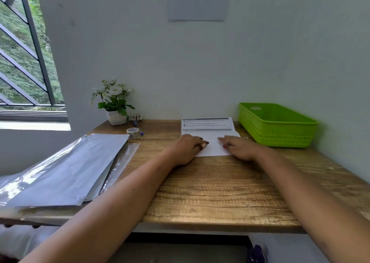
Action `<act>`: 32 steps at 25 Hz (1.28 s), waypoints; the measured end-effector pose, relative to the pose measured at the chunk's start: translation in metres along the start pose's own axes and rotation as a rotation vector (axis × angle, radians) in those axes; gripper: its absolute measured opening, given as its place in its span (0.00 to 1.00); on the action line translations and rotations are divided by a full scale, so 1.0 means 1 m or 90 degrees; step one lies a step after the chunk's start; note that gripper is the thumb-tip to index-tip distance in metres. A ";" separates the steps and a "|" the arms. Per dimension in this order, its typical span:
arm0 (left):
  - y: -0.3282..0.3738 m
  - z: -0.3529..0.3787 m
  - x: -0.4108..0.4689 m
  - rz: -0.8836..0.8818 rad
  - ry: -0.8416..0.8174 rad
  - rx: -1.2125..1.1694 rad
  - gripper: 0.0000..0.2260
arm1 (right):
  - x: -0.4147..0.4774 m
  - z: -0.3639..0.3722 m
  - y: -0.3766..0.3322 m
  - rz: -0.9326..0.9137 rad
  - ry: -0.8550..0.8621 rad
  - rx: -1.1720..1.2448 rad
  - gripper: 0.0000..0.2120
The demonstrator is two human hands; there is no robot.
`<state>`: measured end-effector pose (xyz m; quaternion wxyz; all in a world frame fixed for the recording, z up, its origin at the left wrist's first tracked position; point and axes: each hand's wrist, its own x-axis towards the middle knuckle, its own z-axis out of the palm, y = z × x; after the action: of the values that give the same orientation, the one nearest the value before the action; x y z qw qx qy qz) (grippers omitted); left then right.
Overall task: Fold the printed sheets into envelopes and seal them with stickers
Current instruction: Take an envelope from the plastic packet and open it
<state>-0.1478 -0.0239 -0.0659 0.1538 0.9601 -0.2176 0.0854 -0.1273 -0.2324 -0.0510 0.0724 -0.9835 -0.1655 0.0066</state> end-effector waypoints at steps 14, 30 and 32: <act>-0.110 -0.121 -0.125 -0.560 0.088 -0.045 0.19 | -0.011 0.010 -0.251 -0.203 -0.008 0.336 0.14; -0.140 -0.094 -0.144 -0.672 0.176 -0.016 0.34 | 0.012 0.038 -0.285 0.002 0.080 0.548 0.27; -0.136 -0.098 -0.144 -0.644 0.262 -0.063 0.29 | 0.017 0.038 -0.282 0.030 0.087 0.529 0.19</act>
<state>-0.2249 0.1814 -0.0422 0.2602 0.9000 0.3018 0.1767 -0.2043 0.0421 -0.0478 0.4735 -0.8724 -0.1208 0.0091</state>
